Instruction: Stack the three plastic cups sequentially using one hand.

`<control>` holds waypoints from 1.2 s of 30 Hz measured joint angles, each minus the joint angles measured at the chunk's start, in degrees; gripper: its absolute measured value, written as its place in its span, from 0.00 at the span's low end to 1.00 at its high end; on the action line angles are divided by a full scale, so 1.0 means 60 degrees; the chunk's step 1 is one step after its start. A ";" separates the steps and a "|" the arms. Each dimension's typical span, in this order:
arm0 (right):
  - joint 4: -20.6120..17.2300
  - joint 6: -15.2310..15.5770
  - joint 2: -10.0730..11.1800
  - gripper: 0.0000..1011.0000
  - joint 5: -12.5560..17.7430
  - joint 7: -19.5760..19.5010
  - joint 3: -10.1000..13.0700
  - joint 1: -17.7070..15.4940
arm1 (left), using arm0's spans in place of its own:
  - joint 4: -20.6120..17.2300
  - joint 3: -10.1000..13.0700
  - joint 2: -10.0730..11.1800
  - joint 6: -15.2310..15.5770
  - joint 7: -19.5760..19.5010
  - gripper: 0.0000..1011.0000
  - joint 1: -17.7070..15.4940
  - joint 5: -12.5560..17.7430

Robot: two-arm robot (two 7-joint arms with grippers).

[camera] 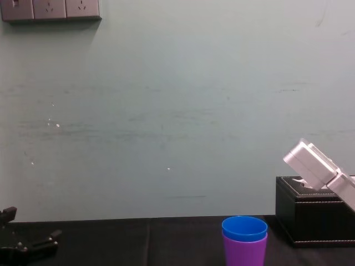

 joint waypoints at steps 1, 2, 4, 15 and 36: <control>-0.0020 0.0003 0.0011 0.70 -0.0017 -0.0007 0.0000 -0.0001 | 0.0000 0.0000 0.0000 0.0000 0.0000 1.00 0.0000 0.0000; -0.0037 0.0009 0.0018 0.70 -0.0033 -0.0012 -0.0001 -0.0001 | 0.0000 0.0000 0.0000 0.0000 0.0000 1.00 0.0001 0.0000; -0.0076 0.0030 0.0036 0.70 -0.0055 -0.0018 0.0003 -0.0001 | 0.0000 0.0000 0.0000 0.0000 0.0000 1.00 0.0000 0.0001; -0.0310 0.0230 0.0120 0.70 0.0142 -0.0031 0.0218 -0.0044 | 0.0000 0.0000 0.0000 0.0000 0.0000 1.00 0.0000 0.0000; -0.0851 0.0580 0.0357 0.70 0.0538 -0.0289 0.0480 0.0078 | 0.0000 0.0000 0.0000 0.0000 -0.0001 1.00 0.0000 0.0001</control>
